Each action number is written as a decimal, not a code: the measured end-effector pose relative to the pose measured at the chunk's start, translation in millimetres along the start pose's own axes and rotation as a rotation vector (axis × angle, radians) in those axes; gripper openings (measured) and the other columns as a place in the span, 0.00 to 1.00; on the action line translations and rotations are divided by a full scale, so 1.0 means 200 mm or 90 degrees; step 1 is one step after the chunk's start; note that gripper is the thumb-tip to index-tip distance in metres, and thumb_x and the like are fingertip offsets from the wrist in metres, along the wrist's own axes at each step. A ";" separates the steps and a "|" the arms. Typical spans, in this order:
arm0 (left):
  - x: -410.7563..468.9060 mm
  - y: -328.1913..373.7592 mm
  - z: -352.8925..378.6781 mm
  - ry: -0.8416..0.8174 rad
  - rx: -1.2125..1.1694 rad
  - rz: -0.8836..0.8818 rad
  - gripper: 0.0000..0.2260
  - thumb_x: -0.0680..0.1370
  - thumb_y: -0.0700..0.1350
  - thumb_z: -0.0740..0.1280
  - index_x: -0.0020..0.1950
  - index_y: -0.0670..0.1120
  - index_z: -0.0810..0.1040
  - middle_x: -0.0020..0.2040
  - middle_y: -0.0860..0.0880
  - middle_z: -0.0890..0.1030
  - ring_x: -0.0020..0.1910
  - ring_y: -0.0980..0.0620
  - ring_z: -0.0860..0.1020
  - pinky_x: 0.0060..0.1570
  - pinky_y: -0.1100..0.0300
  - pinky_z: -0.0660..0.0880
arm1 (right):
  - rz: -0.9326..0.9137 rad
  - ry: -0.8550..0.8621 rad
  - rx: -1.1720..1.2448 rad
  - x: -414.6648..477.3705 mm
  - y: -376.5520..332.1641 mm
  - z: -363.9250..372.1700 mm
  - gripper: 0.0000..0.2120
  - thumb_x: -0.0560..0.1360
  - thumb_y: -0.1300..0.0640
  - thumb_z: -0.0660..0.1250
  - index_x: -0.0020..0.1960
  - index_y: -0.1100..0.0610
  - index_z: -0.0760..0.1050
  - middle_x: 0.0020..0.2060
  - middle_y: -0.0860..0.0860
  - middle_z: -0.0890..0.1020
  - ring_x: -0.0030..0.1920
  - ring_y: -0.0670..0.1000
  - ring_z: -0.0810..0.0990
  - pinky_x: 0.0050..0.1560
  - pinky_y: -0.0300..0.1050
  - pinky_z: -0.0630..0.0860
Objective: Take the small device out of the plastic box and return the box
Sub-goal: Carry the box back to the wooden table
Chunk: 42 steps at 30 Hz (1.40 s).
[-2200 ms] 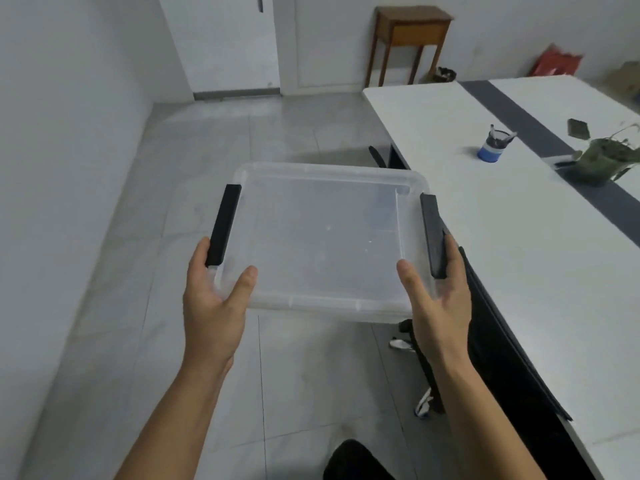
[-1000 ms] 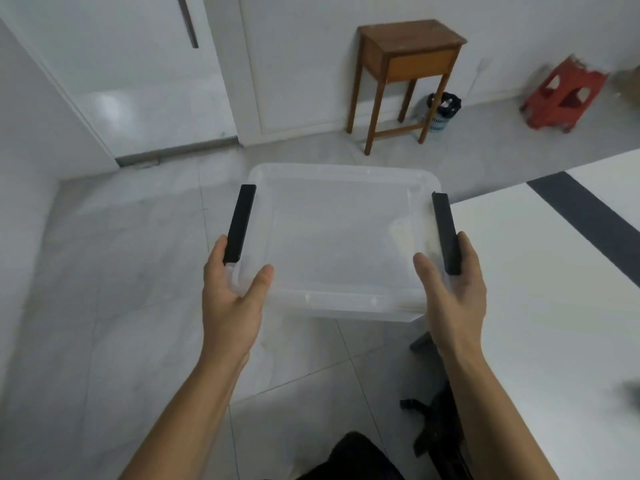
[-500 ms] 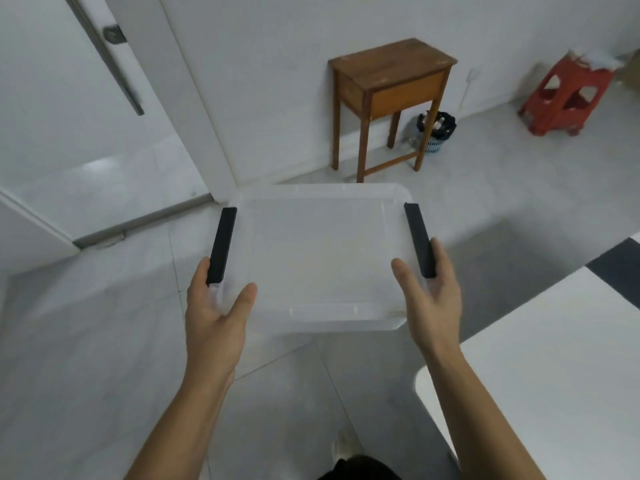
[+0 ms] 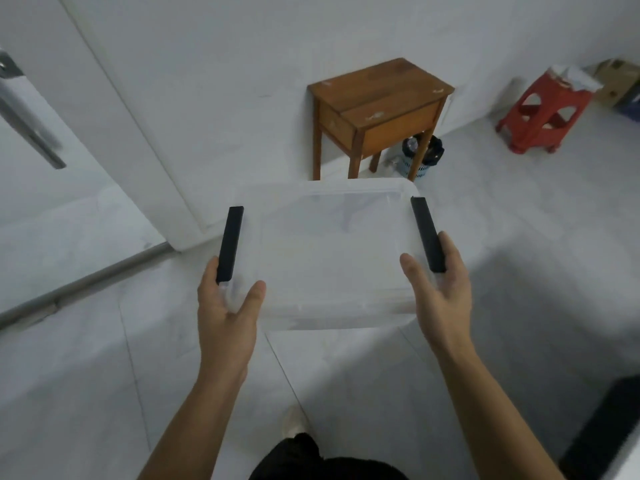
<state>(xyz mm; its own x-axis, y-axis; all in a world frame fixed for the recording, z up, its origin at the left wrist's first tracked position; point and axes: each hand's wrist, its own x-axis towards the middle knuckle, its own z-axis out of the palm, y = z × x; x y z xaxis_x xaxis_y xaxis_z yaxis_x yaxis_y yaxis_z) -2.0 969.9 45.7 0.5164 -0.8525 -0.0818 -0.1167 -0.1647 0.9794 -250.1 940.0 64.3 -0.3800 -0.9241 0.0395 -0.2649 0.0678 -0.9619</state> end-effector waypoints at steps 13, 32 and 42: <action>1.24 0.37 1.28 -0.266 0.051 0.066 0.33 0.77 0.46 0.72 0.80 0.55 0.62 0.75 0.56 0.68 0.69 0.58 0.68 0.53 0.71 0.67 | 0.059 0.276 0.013 1.28 0.11 0.09 0.33 0.76 0.50 0.70 0.78 0.50 0.61 0.73 0.42 0.68 0.69 0.38 0.67 0.64 0.33 0.62; 2.98 0.68 2.79 -0.131 -0.006 -0.048 0.32 0.71 0.54 0.76 0.74 0.52 0.72 0.67 0.50 0.78 0.66 0.47 0.77 0.67 0.46 0.73 | 0.069 0.121 -0.087 3.79 0.06 0.58 0.36 0.75 0.47 0.71 0.78 0.47 0.58 0.69 0.41 0.69 0.61 0.42 0.68 0.65 0.51 0.71; 3.73 0.63 3.45 -0.144 0.077 -0.072 0.32 0.71 0.56 0.76 0.72 0.53 0.71 0.65 0.49 0.76 0.63 0.48 0.76 0.60 0.49 0.76 | 0.058 0.001 -0.319 4.88 0.19 0.87 0.39 0.74 0.41 0.68 0.79 0.48 0.54 0.70 0.48 0.73 0.64 0.53 0.76 0.60 0.55 0.76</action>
<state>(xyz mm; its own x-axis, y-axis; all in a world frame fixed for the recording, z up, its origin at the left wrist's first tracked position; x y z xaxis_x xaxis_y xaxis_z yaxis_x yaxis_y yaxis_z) -217.9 -28.8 -18.5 0.3315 -0.9118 -0.2425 -0.1766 -0.3124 0.9334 -477.0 -24.4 18.3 -0.4228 -0.9054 -0.0383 -0.6233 0.3212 -0.7129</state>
